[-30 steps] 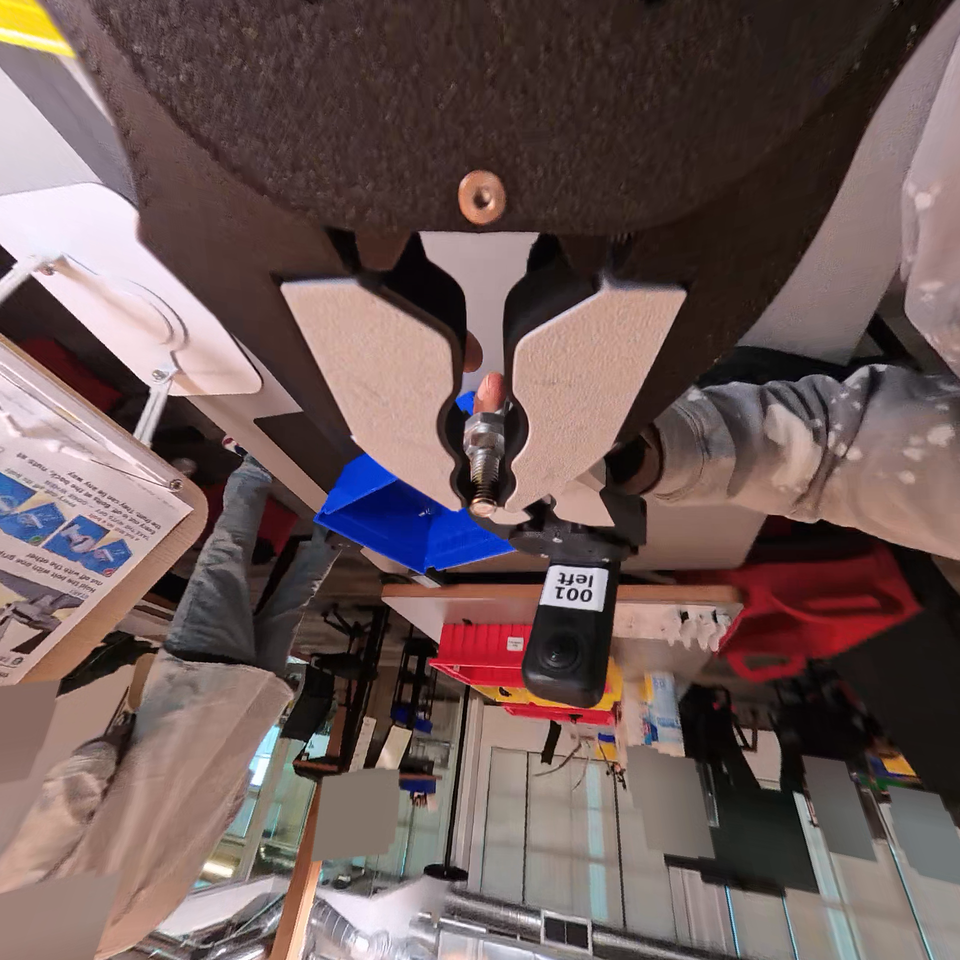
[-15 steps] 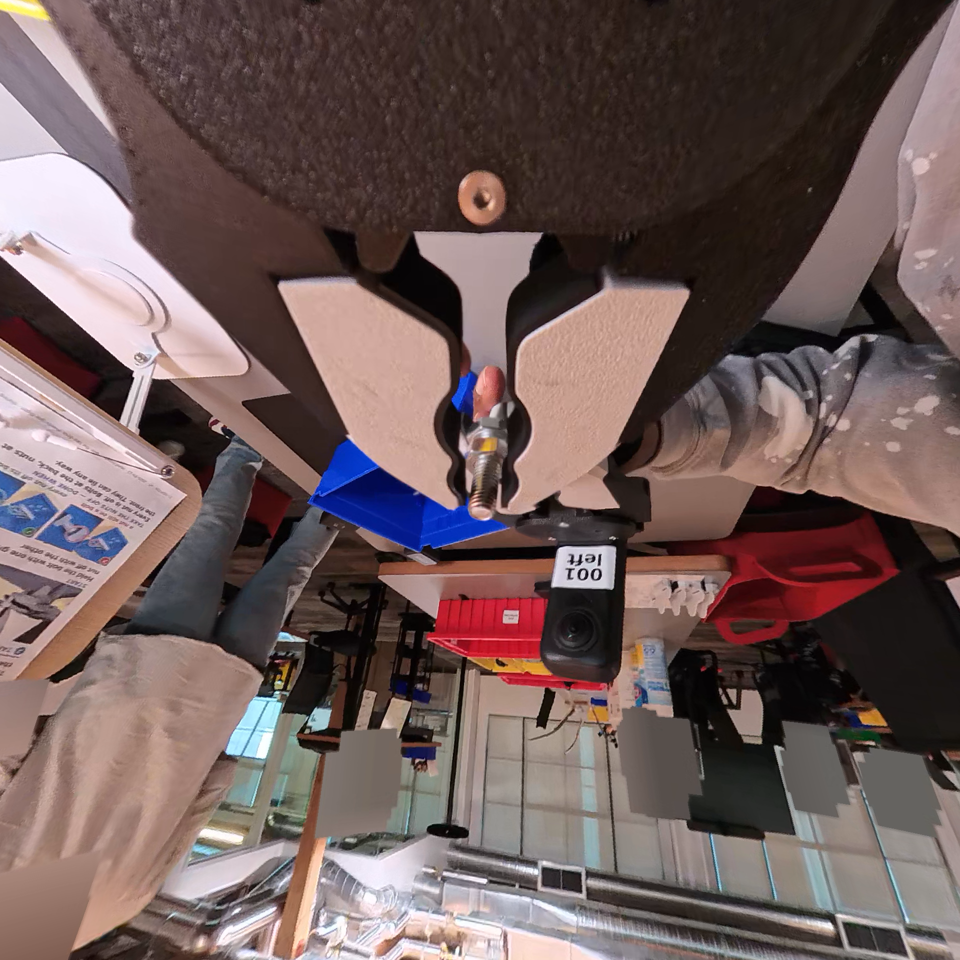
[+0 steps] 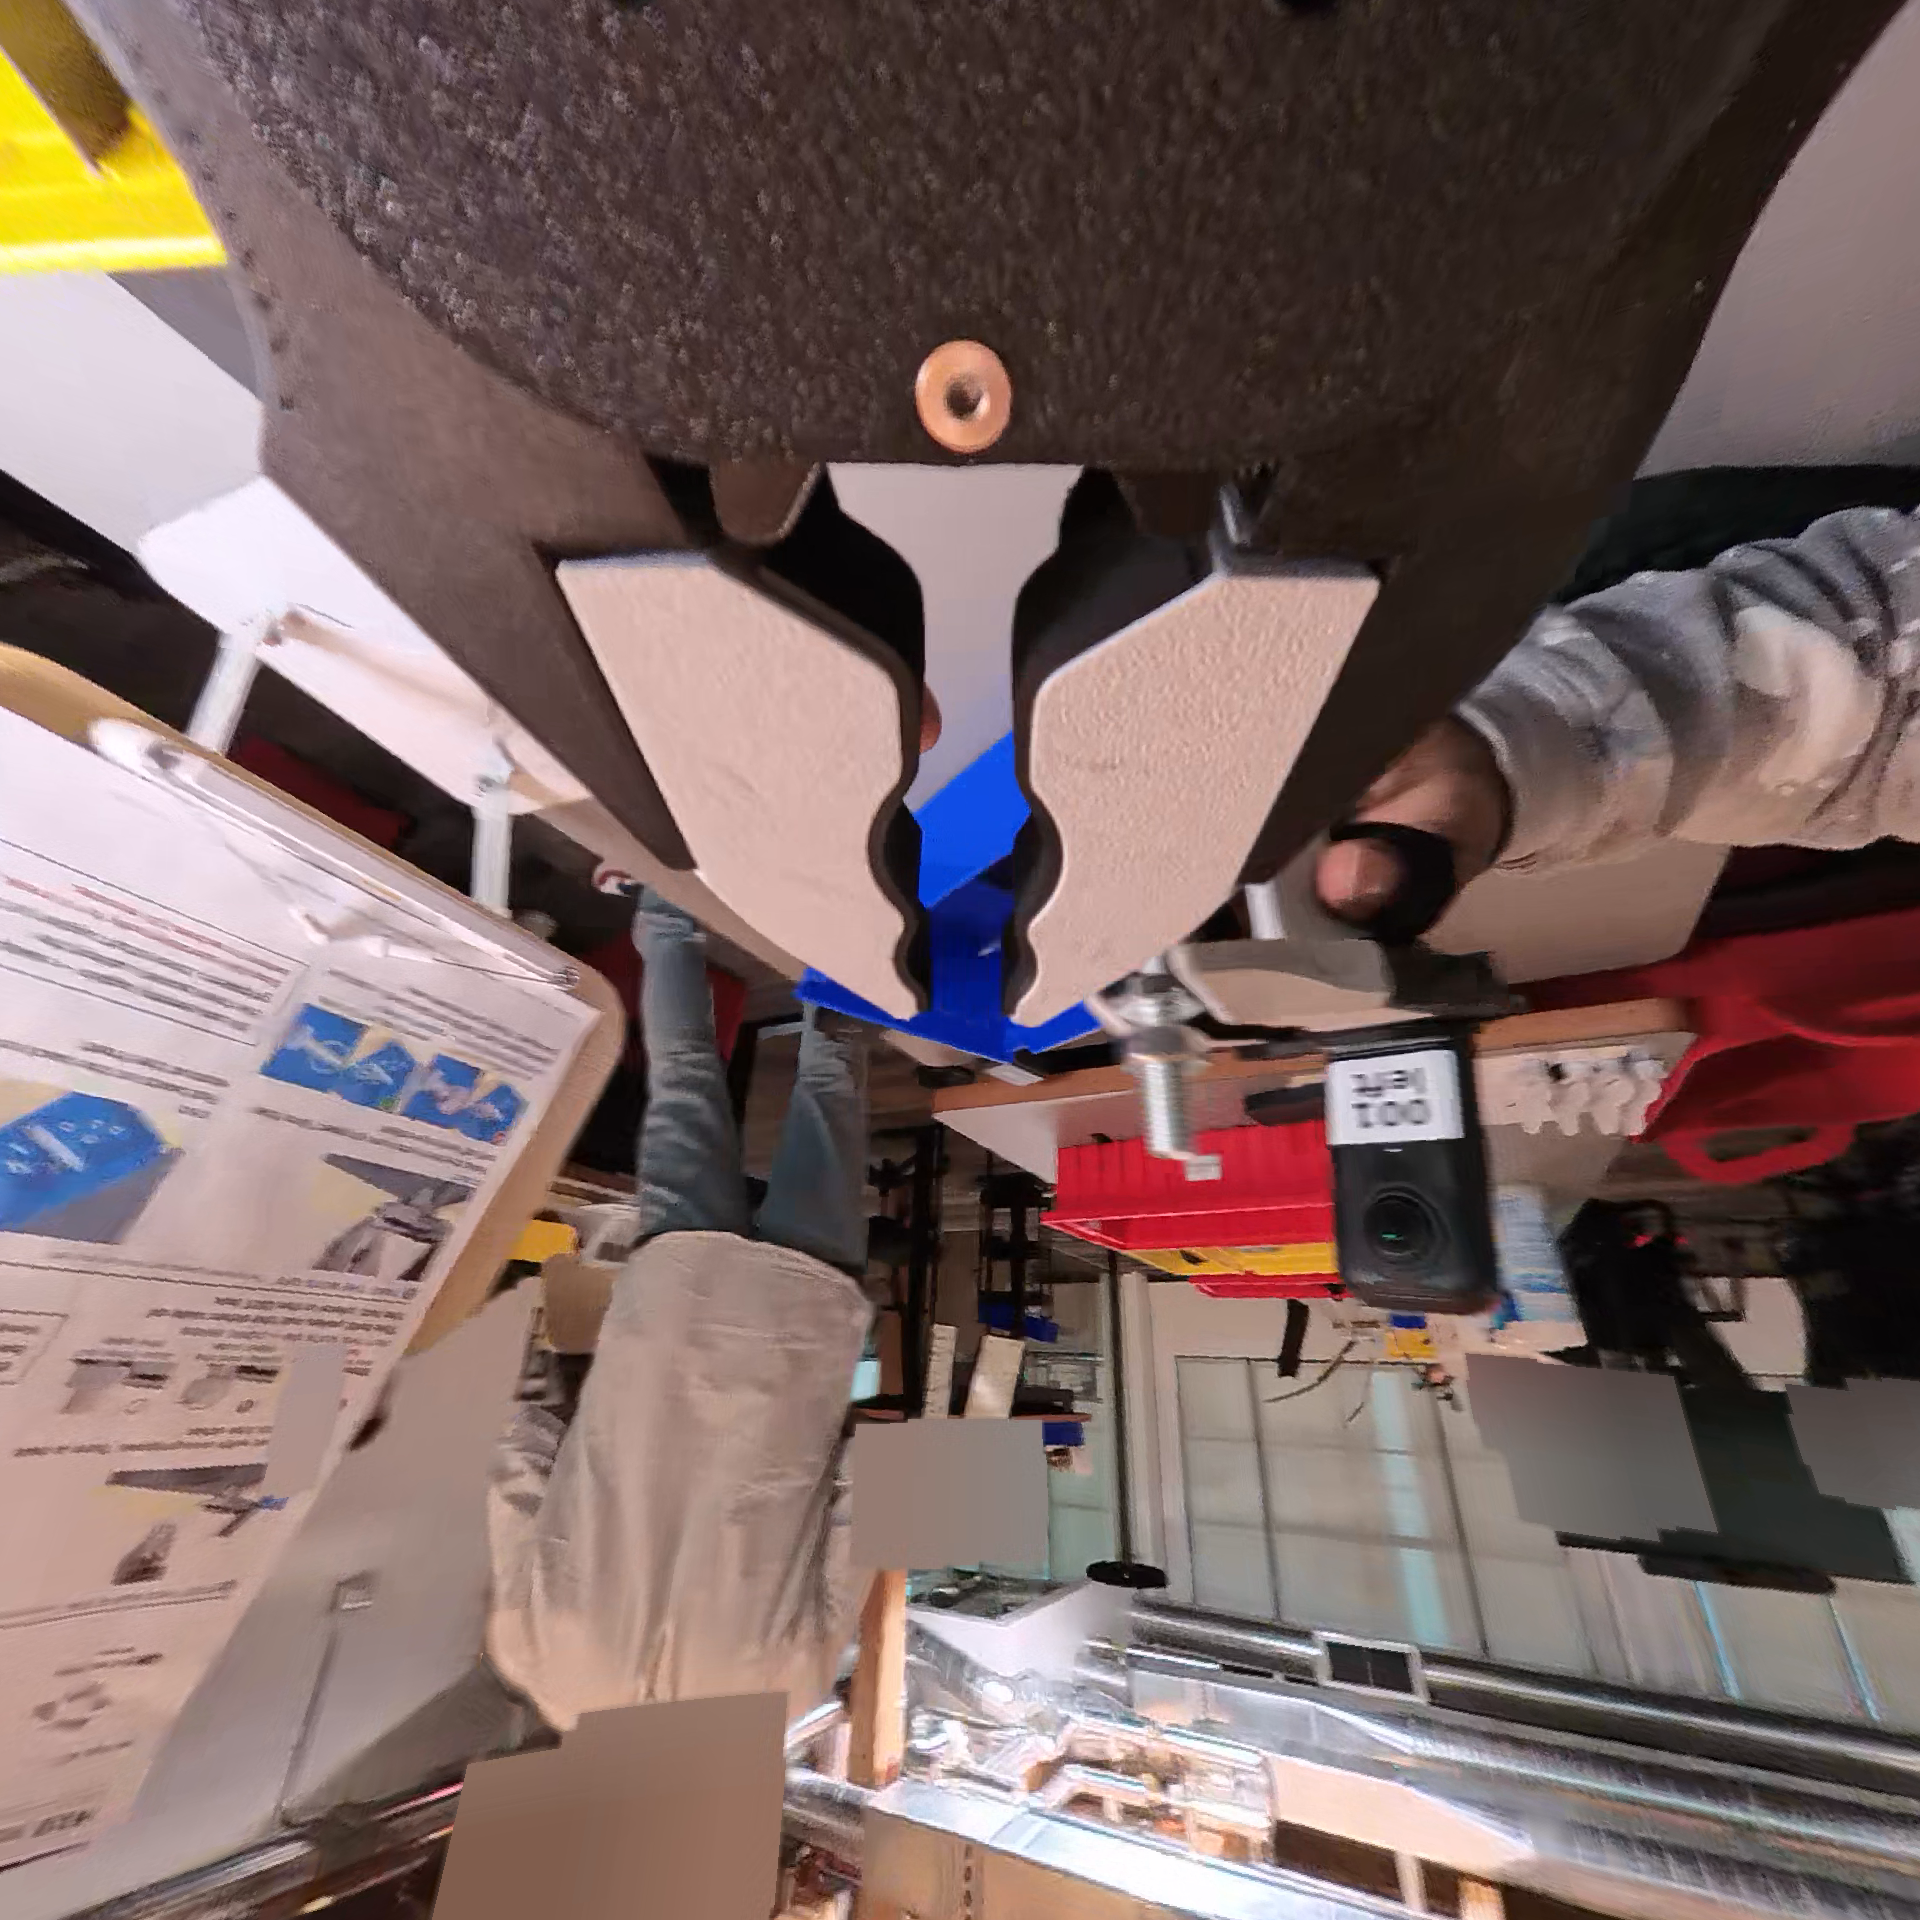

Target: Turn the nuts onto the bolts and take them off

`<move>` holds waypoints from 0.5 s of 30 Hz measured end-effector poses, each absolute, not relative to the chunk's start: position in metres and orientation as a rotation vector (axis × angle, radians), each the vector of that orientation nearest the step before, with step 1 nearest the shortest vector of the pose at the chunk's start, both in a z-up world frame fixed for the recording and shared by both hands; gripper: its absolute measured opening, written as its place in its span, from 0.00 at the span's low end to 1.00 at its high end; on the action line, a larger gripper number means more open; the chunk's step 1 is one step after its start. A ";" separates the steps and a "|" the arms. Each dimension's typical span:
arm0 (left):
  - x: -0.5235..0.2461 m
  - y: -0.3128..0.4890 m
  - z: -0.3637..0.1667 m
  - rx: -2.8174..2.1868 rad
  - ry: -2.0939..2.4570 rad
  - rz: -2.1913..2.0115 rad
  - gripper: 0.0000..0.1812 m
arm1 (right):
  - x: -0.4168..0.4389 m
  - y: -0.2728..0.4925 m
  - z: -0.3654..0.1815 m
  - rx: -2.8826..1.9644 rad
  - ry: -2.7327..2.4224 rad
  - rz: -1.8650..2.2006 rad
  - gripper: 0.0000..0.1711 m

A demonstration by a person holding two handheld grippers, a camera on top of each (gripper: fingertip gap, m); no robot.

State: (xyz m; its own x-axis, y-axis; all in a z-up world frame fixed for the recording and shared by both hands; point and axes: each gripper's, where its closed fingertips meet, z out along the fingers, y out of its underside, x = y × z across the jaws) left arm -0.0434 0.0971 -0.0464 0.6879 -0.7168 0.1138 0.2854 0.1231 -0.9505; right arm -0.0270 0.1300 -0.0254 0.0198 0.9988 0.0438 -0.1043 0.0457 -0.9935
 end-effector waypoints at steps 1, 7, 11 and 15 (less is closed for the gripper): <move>-0.043 0.099 -0.049 -1.253 0.419 -0.762 0.10 | -0.032 0.119 -0.027 -1.094 -1.178 1.244 0.11; -0.039 0.099 -0.052 -1.265 0.426 -0.742 0.10 | -0.049 0.100 -0.032 -1.081 -1.220 1.278 0.18; -0.046 0.096 -0.044 -1.237 0.422 -0.748 0.10 | -0.031 0.138 -0.026 -1.137 -1.068 1.147 0.03; -0.042 0.097 -0.048 -1.248 0.426 -0.750 0.10 | -0.036 0.114 -0.020 -1.089 -1.116 1.288 0.12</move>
State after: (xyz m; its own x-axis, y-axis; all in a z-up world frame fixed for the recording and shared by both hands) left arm -0.0423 0.0971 -0.0477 0.6941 -0.7122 0.1047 0.2752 0.1282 -0.9528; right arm -0.0360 0.1137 -0.0202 -0.0197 0.9998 0.0041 -0.1463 0.0012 -0.9892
